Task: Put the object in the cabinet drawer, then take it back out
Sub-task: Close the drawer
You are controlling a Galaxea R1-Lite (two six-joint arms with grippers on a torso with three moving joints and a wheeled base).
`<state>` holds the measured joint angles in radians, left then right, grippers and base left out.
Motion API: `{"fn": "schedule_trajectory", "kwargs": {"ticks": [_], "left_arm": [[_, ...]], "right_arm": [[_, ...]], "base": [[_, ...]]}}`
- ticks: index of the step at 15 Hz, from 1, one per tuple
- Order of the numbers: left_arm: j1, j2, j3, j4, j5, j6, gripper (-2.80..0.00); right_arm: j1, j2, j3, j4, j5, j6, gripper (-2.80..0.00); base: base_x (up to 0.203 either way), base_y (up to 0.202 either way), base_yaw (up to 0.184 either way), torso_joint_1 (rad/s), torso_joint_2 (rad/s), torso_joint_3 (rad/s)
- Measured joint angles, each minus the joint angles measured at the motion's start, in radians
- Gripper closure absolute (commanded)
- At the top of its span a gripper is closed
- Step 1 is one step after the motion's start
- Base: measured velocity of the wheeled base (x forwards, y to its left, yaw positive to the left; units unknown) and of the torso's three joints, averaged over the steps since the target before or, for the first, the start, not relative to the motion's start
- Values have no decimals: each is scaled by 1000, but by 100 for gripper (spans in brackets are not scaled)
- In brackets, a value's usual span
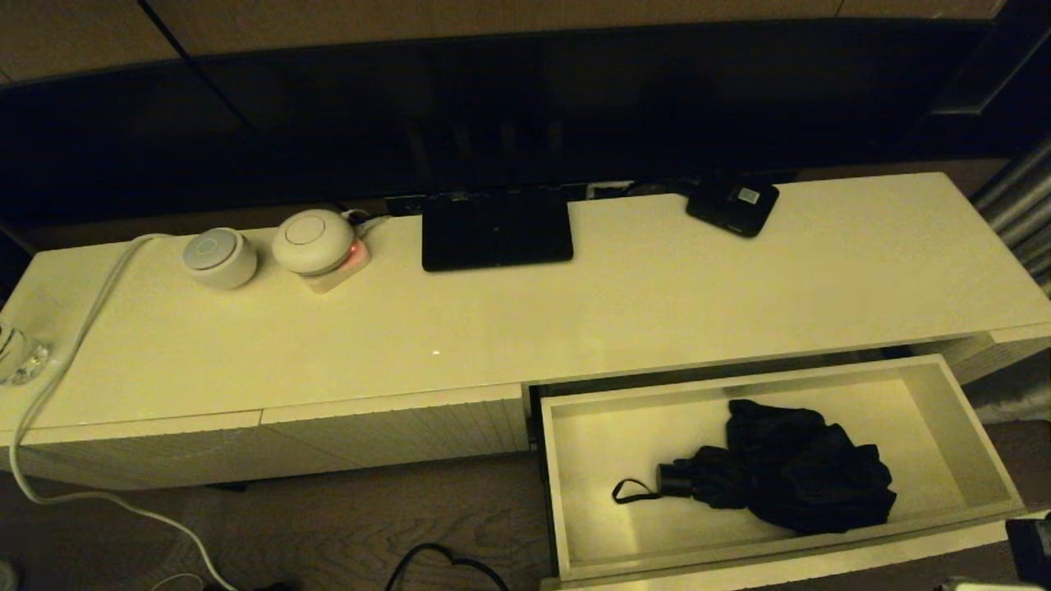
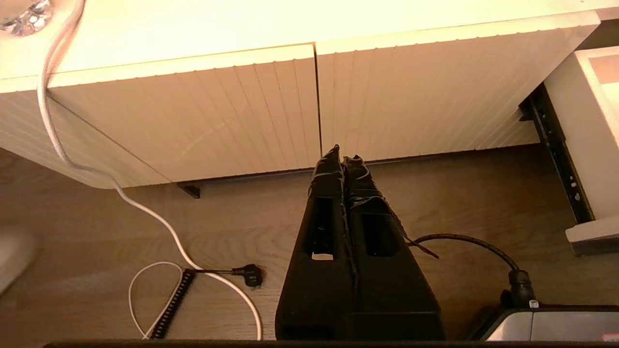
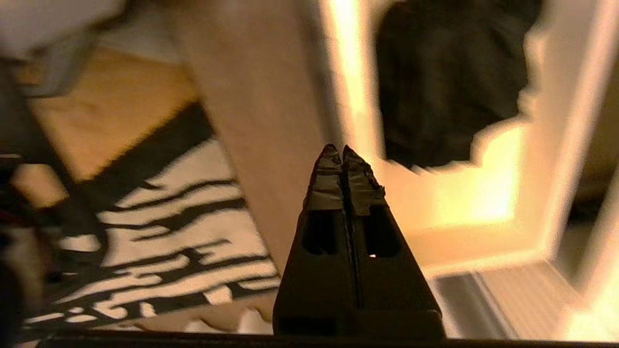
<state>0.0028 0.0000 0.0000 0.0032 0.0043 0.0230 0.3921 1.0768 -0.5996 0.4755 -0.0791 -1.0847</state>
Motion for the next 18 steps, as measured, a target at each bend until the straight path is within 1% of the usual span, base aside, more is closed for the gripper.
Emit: {"fn": "schedule_trajectory", "kwargs": {"ticks": [3, 5, 7, 14, 18], "left_arm": [[0, 0, 0, 0, 0, 0, 0], [0, 0, 0, 0, 0, 0, 0], [0, 0, 0, 0, 0, 0, 0], [0, 0, 0, 0, 0, 0, 0], [0, 0, 0, 0, 0, 0, 0]], "right_arm": [[4, 14, 86, -6, 59, -1, 0], [4, 54, 131, -19, 68, -1, 0], [4, 111, 170, -67, 70, -1, 0], [-7, 313, 273, -378, 76, -4, 0], [-24, 443, 311, -620, 69, 14, 0]], "base": [[0, 0, 0, 0, 0, 0], [0, 0, 0, 0, 0, 0], [0, 0, 0, 0, 0, 0], [0, 0, 0, 0, 0, 0], [0, 0, 0, 0, 0, 0]]}}
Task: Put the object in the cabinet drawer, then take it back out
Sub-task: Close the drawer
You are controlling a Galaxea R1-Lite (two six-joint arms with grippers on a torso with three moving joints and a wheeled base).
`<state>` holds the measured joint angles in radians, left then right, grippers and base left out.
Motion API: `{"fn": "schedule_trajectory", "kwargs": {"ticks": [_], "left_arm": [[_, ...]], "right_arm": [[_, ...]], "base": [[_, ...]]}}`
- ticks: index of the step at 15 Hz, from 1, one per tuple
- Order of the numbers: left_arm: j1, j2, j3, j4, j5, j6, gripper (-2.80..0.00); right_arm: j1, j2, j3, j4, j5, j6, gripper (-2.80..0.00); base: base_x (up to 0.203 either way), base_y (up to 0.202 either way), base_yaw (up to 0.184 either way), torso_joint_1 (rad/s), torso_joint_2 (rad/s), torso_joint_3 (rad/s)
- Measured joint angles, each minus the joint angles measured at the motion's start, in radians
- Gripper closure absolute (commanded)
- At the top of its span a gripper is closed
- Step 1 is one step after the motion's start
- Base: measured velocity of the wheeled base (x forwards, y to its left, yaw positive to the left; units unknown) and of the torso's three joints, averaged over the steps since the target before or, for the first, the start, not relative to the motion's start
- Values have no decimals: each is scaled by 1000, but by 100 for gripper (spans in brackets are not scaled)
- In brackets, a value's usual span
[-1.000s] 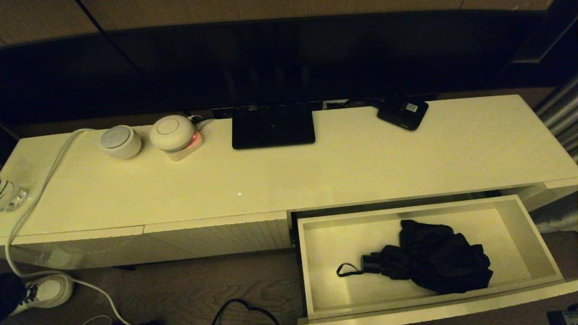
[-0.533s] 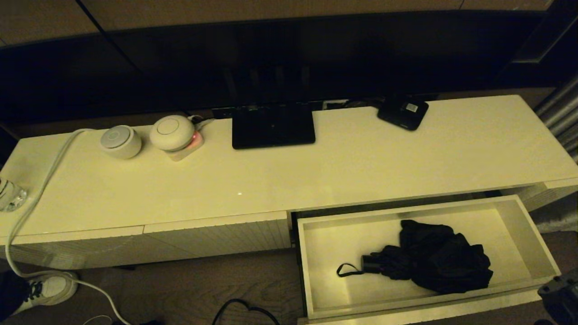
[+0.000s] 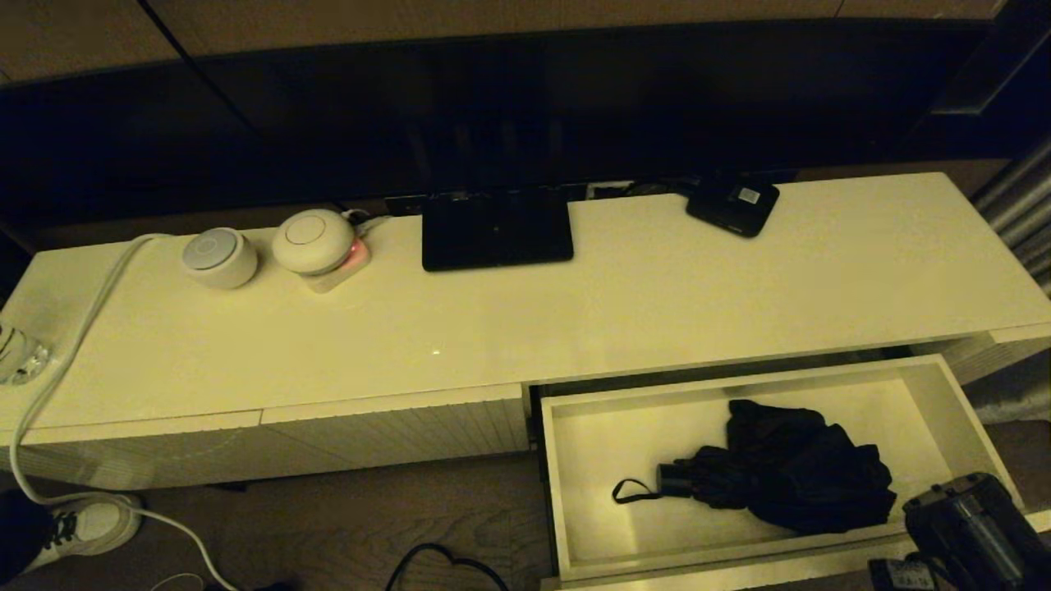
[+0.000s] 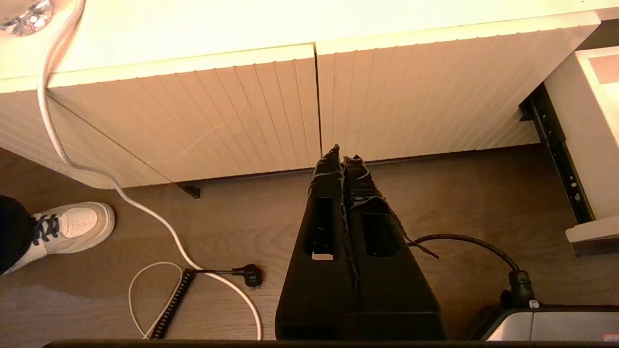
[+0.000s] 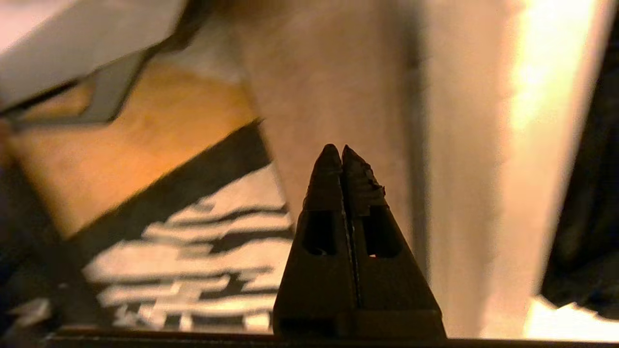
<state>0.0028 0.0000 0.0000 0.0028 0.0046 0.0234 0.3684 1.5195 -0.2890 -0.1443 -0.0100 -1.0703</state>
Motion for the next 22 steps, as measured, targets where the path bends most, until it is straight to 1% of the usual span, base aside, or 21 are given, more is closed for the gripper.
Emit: {"fn": "schedule_trajectory", "kwargs": {"ticks": [2, 7, 14, 17, 19, 22], "left_arm": [[0, 0, 0, 0, 0, 0, 0], [0, 0, 0, 0, -1, -1, 0], [0, 0, 0, 0, 0, 0, 0], [0, 0, 0, 0, 0, 0, 0], [0, 0, 0, 0, -1, 0, 0], [0, 0, 0, 1, -1, 0, 0]], "right_arm": [[-5, 31, 6, -92, -18, 14, 0], [-8, 86, 0, -250, -91, 14, 0], [-9, 181, -34, -507, -137, 12, 0], [-15, 191, -91, -517, -160, -10, 0], [-18, 195, -121, -514, -196, -31, 0], [-20, 201, -162, -527, -247, -32, 0]], "base": [[0, 0, 0, 0, 0, 0], [0, 0, 0, 0, 0, 0], [0, 0, 0, 0, 0, 0], [0, 0, 0, 0, 0, 0], [0, 0, 0, 0, 0, 0], [0, 0, 0, 0, 0, 0]]}}
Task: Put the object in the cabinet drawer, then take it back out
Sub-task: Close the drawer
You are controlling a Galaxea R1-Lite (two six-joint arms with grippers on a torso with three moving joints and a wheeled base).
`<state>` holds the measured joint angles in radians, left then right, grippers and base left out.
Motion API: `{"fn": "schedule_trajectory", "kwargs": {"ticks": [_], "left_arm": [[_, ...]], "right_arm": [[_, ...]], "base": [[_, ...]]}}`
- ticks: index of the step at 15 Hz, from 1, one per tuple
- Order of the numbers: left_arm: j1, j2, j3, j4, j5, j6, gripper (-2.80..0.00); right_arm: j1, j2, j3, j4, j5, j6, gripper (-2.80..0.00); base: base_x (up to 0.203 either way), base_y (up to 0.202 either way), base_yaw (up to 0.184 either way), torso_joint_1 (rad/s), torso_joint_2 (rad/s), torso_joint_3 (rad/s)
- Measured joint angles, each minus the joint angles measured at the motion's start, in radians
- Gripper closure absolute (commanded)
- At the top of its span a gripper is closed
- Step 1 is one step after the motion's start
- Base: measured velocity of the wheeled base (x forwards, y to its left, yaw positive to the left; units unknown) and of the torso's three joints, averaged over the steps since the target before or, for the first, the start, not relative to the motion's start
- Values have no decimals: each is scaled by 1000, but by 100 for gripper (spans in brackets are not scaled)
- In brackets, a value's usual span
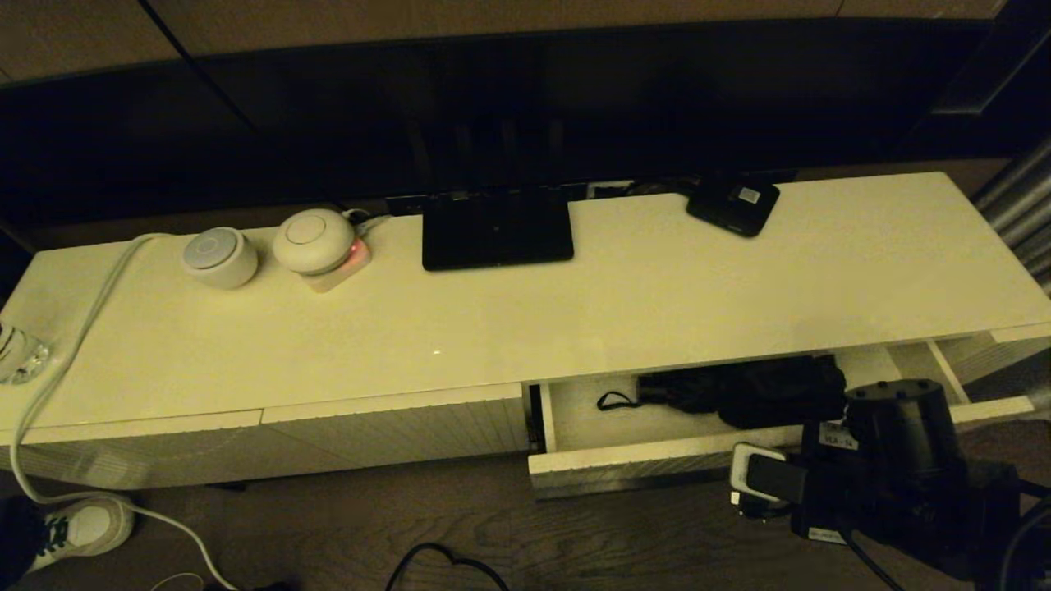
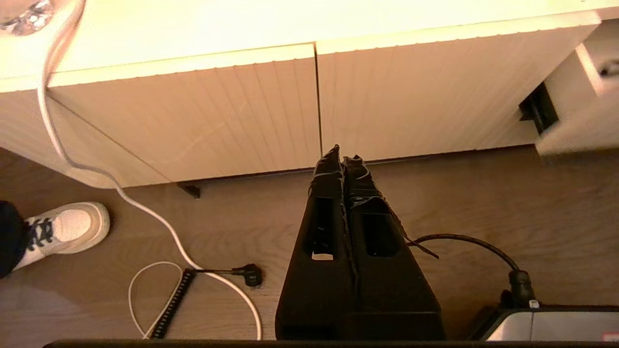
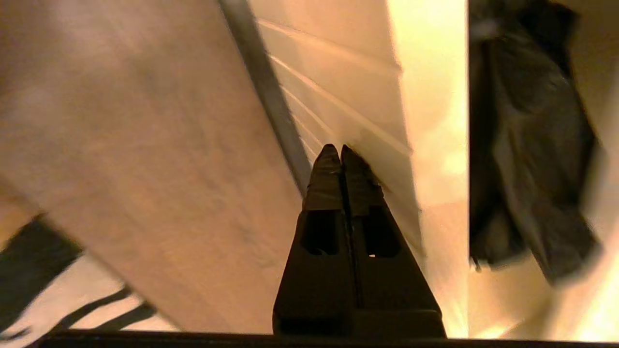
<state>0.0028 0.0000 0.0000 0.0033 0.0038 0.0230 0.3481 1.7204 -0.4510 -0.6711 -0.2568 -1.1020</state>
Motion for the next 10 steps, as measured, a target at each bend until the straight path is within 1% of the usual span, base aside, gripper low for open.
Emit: {"fn": "schedule_trajectory", "kwargs": {"ticks": [6, 10], "left_arm": [[0, 0, 0, 0, 0, 0, 0], [0, 0, 0, 0, 0, 0, 0]], "right_arm": [[0, 37, -62, -113, -43, 3, 0], [3, 81, -93, -196, -58, 5, 0]], "base": [[0, 0, 0, 0, 0, 0], [0, 0, 0, 0, 0, 0]]}}
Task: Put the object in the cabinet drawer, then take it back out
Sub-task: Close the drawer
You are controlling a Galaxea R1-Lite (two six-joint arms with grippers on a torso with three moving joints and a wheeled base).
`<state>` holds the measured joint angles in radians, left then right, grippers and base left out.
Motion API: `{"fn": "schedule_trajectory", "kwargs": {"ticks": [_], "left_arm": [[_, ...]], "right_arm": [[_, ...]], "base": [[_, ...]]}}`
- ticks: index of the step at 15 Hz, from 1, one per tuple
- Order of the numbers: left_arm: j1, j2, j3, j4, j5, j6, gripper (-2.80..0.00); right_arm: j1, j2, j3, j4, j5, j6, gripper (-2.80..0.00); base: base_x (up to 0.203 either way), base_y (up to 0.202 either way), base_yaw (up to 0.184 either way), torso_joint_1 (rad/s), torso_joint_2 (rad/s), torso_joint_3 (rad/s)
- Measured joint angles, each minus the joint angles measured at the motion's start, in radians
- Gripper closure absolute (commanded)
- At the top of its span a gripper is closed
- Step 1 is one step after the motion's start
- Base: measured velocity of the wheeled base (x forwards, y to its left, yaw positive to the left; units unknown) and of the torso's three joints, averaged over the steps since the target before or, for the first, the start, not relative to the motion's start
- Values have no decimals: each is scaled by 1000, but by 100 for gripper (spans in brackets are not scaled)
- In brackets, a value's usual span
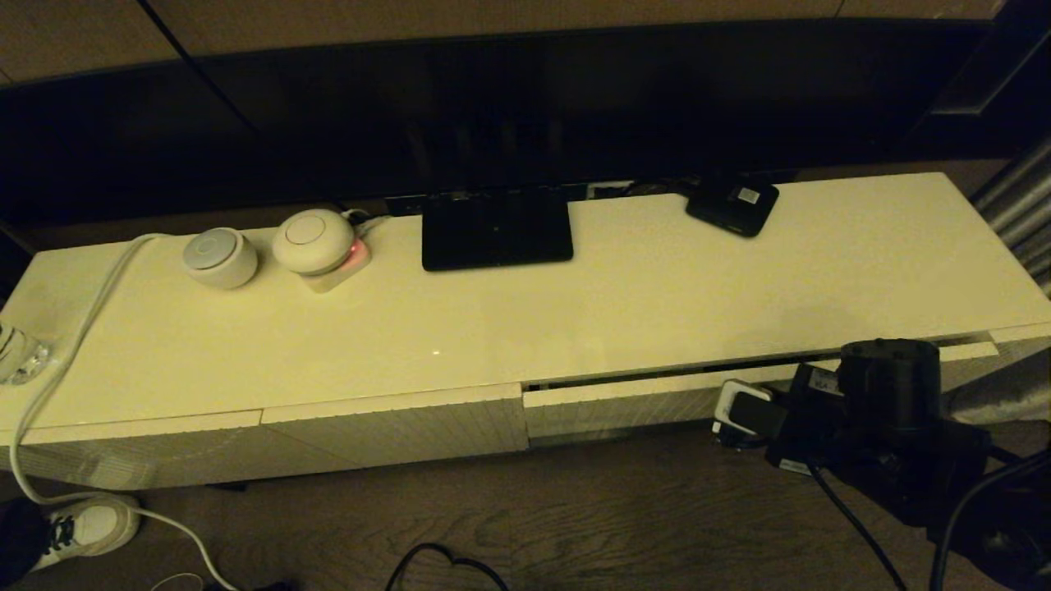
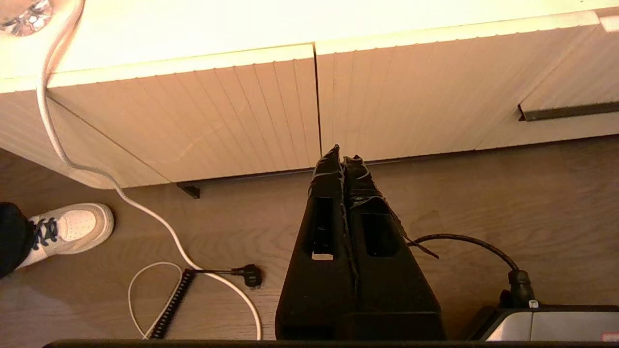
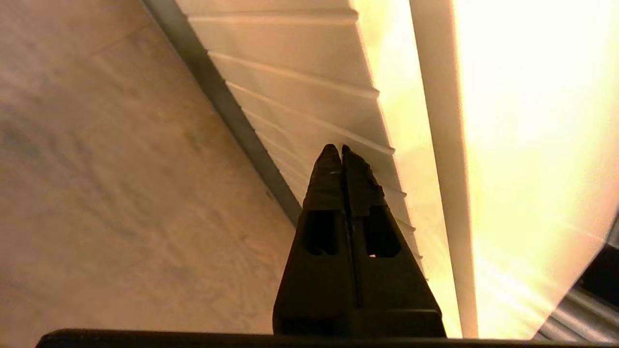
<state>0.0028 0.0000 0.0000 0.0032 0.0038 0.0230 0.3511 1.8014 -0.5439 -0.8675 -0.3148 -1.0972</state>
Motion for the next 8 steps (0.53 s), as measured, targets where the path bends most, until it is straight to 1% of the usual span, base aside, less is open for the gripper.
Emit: {"fn": "schedule_trajectory", "kwargs": {"ticks": [5, 8], "left_arm": [[0, 0, 0, 0, 0, 0, 0], [0, 0, 0, 0, 0, 0, 0]], "right_arm": [[8, -7, 27, 6, -5, 0, 0], [9, -4, 13, -3, -17, 1, 0]], "base": [[0, 0, 0, 0, 0, 0], [0, 0, 0, 0, 0, 0]]}}
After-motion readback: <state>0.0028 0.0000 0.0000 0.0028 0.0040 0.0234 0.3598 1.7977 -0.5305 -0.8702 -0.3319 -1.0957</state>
